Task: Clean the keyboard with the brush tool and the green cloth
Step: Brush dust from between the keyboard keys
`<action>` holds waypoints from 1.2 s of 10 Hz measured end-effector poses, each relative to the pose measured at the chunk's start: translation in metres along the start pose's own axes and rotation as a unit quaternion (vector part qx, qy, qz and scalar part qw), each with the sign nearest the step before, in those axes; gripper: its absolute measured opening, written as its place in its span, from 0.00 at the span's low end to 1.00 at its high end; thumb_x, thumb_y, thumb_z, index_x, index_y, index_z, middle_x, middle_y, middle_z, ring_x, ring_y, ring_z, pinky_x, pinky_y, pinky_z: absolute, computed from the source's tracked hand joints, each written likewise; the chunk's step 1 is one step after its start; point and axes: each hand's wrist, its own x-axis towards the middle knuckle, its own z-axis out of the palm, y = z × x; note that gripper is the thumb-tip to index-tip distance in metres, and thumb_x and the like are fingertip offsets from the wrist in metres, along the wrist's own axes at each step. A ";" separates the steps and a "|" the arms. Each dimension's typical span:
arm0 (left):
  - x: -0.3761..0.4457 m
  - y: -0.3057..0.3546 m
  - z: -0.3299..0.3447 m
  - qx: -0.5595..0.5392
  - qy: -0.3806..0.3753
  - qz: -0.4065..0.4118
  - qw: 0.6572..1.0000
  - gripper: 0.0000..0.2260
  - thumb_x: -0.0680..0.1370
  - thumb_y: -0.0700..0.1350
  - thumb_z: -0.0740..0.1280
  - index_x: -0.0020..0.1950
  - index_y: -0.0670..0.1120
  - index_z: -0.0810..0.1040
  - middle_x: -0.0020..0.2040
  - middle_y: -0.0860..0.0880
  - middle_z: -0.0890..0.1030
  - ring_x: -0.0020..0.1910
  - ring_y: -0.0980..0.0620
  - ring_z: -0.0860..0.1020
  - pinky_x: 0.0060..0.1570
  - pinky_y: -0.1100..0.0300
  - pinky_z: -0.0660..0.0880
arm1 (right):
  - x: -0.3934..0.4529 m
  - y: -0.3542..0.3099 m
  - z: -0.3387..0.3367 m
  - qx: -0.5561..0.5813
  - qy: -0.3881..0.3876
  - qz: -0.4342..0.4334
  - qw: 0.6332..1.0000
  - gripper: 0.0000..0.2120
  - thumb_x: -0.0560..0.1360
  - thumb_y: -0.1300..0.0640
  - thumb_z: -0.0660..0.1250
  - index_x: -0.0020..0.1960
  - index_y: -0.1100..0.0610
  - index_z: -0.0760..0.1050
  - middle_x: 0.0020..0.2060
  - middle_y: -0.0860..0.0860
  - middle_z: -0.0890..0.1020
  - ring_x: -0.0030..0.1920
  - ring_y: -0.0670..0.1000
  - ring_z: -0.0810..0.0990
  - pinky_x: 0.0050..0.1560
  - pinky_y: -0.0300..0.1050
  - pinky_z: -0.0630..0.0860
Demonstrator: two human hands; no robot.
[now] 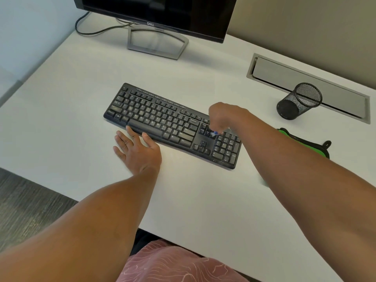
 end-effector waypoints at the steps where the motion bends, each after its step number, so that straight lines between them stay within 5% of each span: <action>1: 0.000 0.000 -0.001 -0.001 -0.001 0.002 1.000 0.28 0.85 0.57 0.43 0.83 0.49 0.45 0.83 0.45 0.46 0.82 0.48 0.42 0.79 0.47 0.38 | 0.006 0.000 -0.007 -0.087 -0.016 -0.047 0.995 0.09 0.73 0.62 0.67 0.35 0.57 0.72 0.36 0.53 0.79 0.33 0.51 0.76 0.37 0.45 0.74; 3: 0.000 0.000 -0.001 0.002 -0.001 0.000 1.000 0.28 0.85 0.57 0.43 0.83 0.49 0.45 0.83 0.44 0.46 0.82 0.48 0.42 0.79 0.48 0.38 | 0.012 -0.010 -0.001 -0.031 -0.002 -0.097 0.995 0.13 0.75 0.60 0.68 0.56 0.67 0.79 0.53 0.59 0.83 0.44 0.52 0.75 0.43 0.45 0.73; 4: 0.000 0.000 0.000 0.003 -0.002 -0.002 1.000 0.28 0.85 0.57 0.43 0.83 0.49 0.45 0.83 0.44 0.46 0.82 0.48 0.42 0.79 0.48 0.37 | 0.011 -0.004 0.002 -0.069 -0.035 -0.083 0.993 0.06 0.71 0.60 0.71 0.48 0.60 0.80 0.44 0.55 0.83 0.43 0.54 0.80 0.47 0.48 0.79; 5: 0.000 0.000 0.000 0.003 -0.001 -0.003 1.000 0.28 0.85 0.57 0.43 0.83 0.49 0.45 0.83 0.45 0.46 0.82 0.48 0.42 0.79 0.48 0.37 | 0.006 0.000 0.003 -0.145 -0.057 -0.070 0.985 0.09 0.73 0.63 0.65 0.35 0.59 0.72 0.33 0.52 0.76 0.32 0.50 0.74 0.33 0.43 0.70; 6: 0.001 -0.001 0.000 0.003 -0.003 -0.002 1.000 0.28 0.85 0.57 0.43 0.83 0.49 0.45 0.83 0.44 0.46 0.82 0.48 0.42 0.79 0.48 0.37 | 0.009 -0.001 0.002 -0.154 -0.070 -0.067 0.983 0.11 0.74 0.65 0.60 0.33 0.59 0.69 0.32 0.51 0.78 0.31 0.49 0.75 0.32 0.41 0.67; 7: 0.000 0.000 -0.001 0.004 -0.004 0.000 1.000 0.28 0.85 0.57 0.43 0.83 0.49 0.44 0.83 0.44 0.46 0.82 0.47 0.42 0.79 0.48 0.37 | 0.012 -0.007 -0.003 -0.103 -0.031 -0.088 0.990 0.13 0.73 0.64 0.65 0.31 0.58 0.67 0.28 0.52 0.73 0.28 0.50 0.68 0.29 0.40 0.63; 8: 0.001 -0.001 0.000 0.004 -0.003 0.001 1.000 0.28 0.85 0.57 0.43 0.83 0.49 0.44 0.83 0.44 0.46 0.82 0.48 0.42 0.79 0.48 0.37 | 0.018 -0.005 -0.004 -0.050 0.026 -0.110 0.992 0.06 0.72 0.65 0.63 0.36 0.60 0.69 0.40 0.64 0.80 0.36 0.52 0.68 0.34 0.42 0.64; 9: 0.000 0.000 0.000 0.003 -0.004 0.001 1.000 0.28 0.85 0.57 0.43 0.83 0.49 0.45 0.83 0.44 0.46 0.82 0.48 0.42 0.79 0.48 0.37 | 0.021 0.004 0.000 -0.049 0.029 -0.079 0.995 0.07 0.74 0.64 0.63 0.43 0.68 0.75 0.49 0.63 0.81 0.43 0.58 0.79 0.39 0.46 0.73; 10: 0.000 0.000 0.000 0.003 -0.001 0.000 1.000 0.28 0.85 0.57 0.43 0.83 0.49 0.45 0.83 0.44 0.46 0.82 0.48 0.42 0.79 0.48 0.37 | 0.017 0.012 -0.005 -0.111 0.008 -0.039 0.993 0.11 0.74 0.65 0.62 0.33 0.62 0.70 0.32 0.54 0.74 0.33 0.54 0.73 0.30 0.42 0.68; 12: 0.000 0.000 0.000 0.006 -0.002 0.000 1.000 0.28 0.85 0.57 0.43 0.83 0.49 0.44 0.83 0.44 0.46 0.82 0.47 0.42 0.79 0.48 0.37 | 0.021 -0.003 -0.014 -0.073 0.012 -0.077 0.994 0.11 0.79 0.53 0.63 0.45 0.60 0.79 0.39 0.51 0.80 0.44 0.53 0.78 0.33 0.39 0.63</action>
